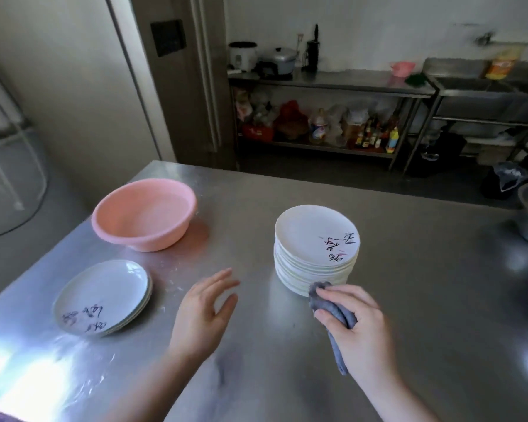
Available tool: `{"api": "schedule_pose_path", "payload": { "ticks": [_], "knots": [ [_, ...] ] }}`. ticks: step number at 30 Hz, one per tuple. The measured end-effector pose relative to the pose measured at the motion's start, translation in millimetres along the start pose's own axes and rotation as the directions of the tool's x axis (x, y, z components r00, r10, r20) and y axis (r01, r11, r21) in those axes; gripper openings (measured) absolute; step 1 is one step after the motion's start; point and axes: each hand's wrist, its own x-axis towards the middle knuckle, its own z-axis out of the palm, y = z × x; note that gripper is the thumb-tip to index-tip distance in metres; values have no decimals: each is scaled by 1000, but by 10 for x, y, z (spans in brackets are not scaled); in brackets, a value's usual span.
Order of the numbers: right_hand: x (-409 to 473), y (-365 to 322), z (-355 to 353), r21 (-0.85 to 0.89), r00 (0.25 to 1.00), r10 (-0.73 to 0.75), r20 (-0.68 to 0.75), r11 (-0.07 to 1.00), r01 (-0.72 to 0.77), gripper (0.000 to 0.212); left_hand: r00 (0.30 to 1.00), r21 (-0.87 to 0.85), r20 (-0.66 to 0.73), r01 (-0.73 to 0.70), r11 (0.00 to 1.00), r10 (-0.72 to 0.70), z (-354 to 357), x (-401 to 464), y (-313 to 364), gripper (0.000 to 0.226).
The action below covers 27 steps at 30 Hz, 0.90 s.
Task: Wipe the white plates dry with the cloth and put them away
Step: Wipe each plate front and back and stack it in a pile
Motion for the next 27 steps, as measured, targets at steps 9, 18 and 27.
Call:
{"api": "schedule_pose_path", "payload": {
  "ticks": [9, 18, 27],
  "knots": [
    [-196, -219, 880, 18, 950, -127, 286, 992, 127, 34, 863, 110, -173, 495, 862, -474, -751, -1097, -574, 22],
    [-147, -590, 1675, 6, 927, -163, 336, 985, 171, 32, 722, 95, -337, 665, 741, -604, -1236, -861, -1590, 22],
    [-44, -948, 2740, -39, 962, -9, 272, 999, 20, 35, 707, 37, -178, 700, 713, -684, -1537, -288, -2762, 27]
  ]
}}
